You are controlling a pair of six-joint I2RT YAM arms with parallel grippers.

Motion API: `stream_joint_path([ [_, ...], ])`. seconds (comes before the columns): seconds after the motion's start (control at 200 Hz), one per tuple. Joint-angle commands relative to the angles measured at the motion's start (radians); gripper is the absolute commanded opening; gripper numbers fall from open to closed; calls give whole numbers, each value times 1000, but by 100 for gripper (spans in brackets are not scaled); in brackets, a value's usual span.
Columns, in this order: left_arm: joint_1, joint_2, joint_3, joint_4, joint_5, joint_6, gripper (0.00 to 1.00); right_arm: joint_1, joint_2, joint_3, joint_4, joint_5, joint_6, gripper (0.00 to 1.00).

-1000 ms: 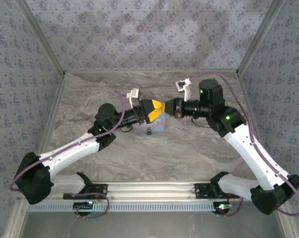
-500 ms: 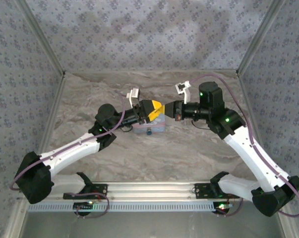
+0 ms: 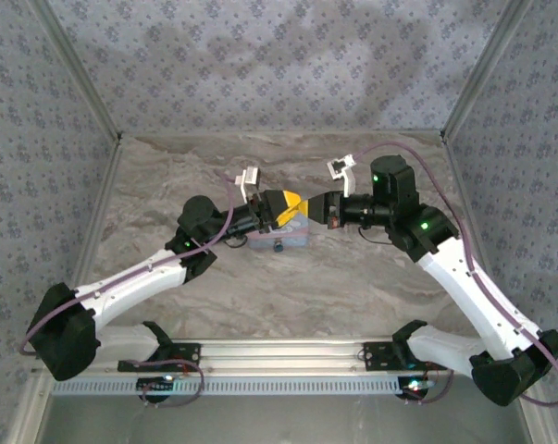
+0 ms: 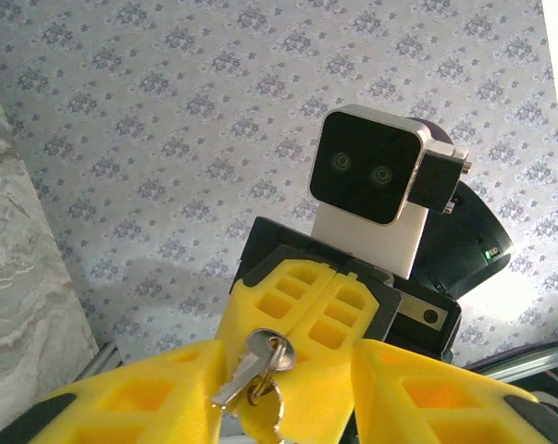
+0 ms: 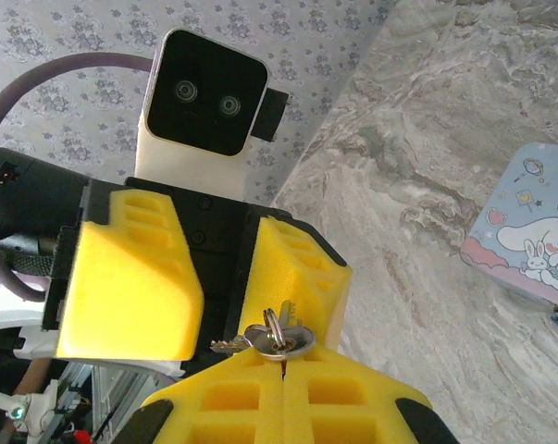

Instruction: Unlock a padlock with a key

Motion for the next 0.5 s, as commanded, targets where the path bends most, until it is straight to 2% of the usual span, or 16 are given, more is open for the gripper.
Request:
stream_joint_path([
  [0.0,9,-36,1,33,-11,19,36,11,-17,-1,-12,-37,-11,0],
  [0.15,11,-35,0,26,-7,25,32,19,-16,-1,-24,-52,-27,0],
  [0.335,13,-37,-8,26,-19,25,35,26,-17,-1,-47,-58,-50,0],
  [0.42,14,-44,-11,19,-25,27,32,26,-21,-37,-50,-57,-53,0],
  [0.495,15,-44,-10,12,-23,30,23,27,-22,-39,-52,-54,-55,0],
])
